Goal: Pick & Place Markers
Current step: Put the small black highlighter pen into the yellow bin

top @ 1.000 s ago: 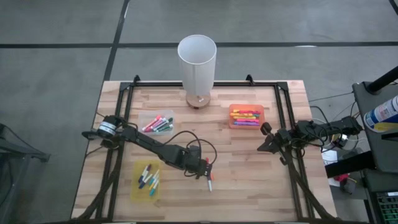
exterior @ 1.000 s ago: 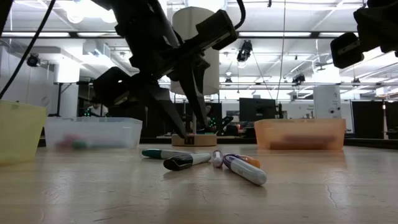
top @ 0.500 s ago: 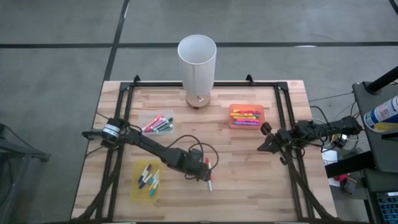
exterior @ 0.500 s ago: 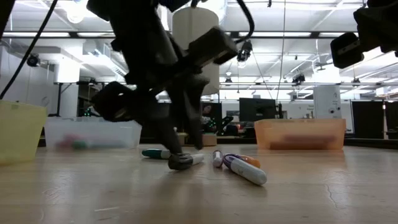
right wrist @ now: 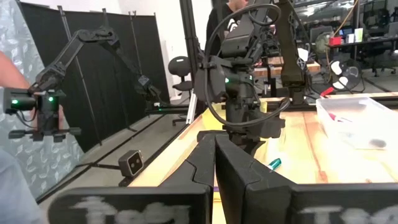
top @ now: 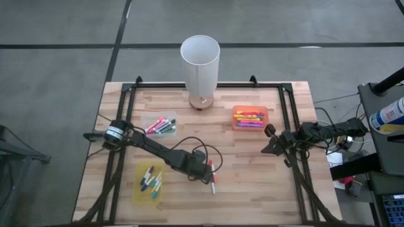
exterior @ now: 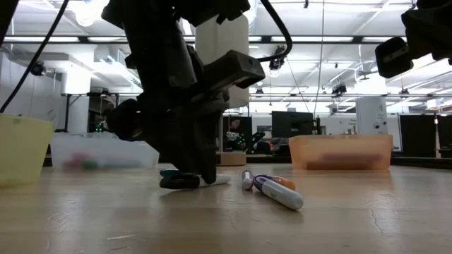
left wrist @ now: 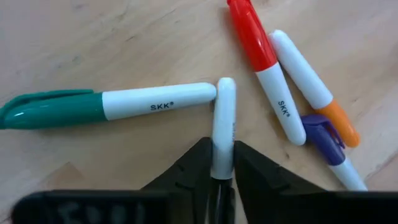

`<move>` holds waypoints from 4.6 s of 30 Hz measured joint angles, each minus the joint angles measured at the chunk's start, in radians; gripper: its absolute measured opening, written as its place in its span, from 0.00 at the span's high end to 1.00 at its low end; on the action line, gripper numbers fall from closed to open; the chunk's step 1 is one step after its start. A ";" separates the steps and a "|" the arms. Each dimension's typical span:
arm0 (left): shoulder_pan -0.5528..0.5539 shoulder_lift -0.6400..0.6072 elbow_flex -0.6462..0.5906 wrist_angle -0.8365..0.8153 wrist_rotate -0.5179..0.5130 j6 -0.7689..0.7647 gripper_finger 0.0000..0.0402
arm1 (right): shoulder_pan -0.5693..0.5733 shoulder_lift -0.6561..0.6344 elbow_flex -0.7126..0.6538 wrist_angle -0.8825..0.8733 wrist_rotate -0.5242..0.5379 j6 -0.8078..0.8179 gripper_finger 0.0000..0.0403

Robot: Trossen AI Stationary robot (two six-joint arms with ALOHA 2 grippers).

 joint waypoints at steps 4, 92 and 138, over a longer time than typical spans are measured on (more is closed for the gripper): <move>0.006 -0.006 0.001 0.001 0.022 0.006 0.93 | 0.000 0.000 0.000 0.000 0.000 0.000 0.98; -0.349 -0.310 -0.188 -0.014 0.032 1.534 0.74 | 0.000 0.003 0.000 0.000 0.000 0.000 0.98; -0.358 -0.288 -0.140 0.033 0.100 1.491 0.74 | 0.000 0.003 0.000 0.000 0.000 0.000 0.98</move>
